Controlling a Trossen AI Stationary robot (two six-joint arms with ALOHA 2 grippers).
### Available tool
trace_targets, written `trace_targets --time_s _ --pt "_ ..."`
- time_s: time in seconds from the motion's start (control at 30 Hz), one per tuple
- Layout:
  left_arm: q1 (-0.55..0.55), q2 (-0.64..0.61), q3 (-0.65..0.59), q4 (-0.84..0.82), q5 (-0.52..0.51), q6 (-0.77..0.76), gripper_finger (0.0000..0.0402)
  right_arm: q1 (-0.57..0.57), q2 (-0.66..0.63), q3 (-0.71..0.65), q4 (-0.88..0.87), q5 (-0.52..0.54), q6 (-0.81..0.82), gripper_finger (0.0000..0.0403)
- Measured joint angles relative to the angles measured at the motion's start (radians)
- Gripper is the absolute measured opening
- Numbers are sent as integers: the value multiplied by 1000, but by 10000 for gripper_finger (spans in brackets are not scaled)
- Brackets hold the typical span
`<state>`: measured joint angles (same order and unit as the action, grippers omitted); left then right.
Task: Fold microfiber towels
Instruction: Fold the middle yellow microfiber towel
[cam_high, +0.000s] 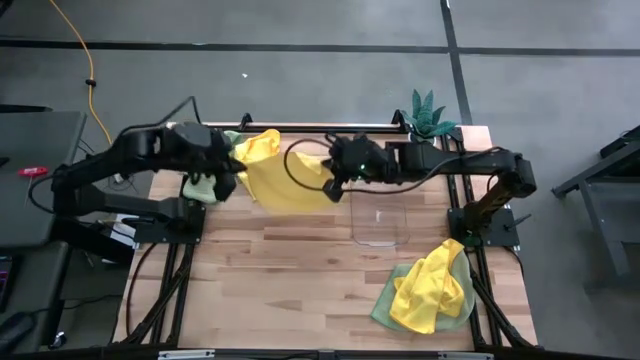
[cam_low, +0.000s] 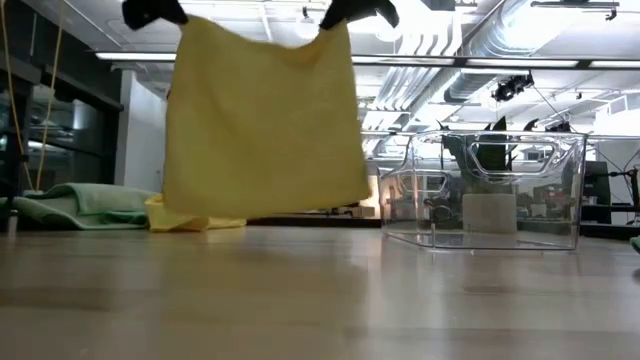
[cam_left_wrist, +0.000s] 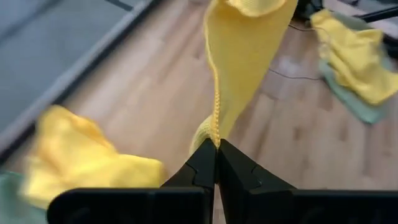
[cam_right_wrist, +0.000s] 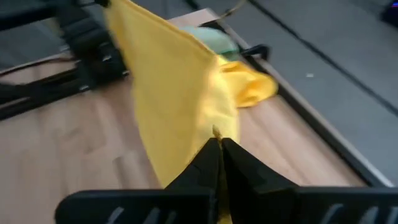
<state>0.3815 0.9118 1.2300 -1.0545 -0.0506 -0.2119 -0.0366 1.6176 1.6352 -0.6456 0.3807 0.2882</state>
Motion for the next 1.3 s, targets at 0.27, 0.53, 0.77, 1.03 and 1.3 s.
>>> trace_targets --time_s 0.27,0.53,0.77,1.03,1.3 --pt "100 0 9 -35 -132 256 0 -52 8 0 0 0 -61 0" --pt "87 -3 -102 -138 -260 350 0 -5 33 -54 -38 30 -43 0" --pt "22 -10 -113 -161 -171 257 0 38 33 -172 35 0 65 0" --pt "-183 -10 -226 -148 -15 -5 0 132 33 -251 64 -15 172 0" --pt "-541 -9 -499 113 17 -393 0 231 33 -383 228 -65 322 0"
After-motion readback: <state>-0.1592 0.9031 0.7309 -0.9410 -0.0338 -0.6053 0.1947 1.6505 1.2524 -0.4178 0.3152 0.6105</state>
